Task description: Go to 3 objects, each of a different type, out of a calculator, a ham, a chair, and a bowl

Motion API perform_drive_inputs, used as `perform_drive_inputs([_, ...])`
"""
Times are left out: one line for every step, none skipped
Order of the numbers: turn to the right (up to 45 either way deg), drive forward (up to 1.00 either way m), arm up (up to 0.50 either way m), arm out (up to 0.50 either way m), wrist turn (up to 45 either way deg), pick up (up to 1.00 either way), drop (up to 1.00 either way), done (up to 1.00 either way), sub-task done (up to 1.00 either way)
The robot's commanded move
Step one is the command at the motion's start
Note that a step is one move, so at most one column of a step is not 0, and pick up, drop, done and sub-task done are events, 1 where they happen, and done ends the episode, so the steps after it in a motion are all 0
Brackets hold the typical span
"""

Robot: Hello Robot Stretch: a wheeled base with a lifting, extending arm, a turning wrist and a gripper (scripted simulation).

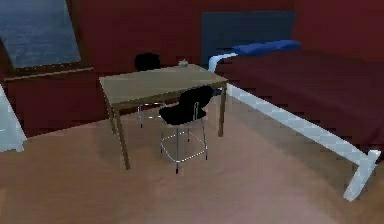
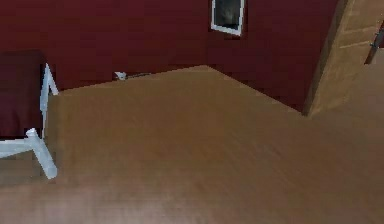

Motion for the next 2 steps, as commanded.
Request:
perform_drive_inputs([0.0, 0.55, 0.0, 0.0, 0.0, 0.0, 0.0, 0.0, 0.0])
perform_drive_inputs([0.0, 0.0, 0.0, 0.0, 0.0, 0.0, 0.0, 1.0, 0.0])
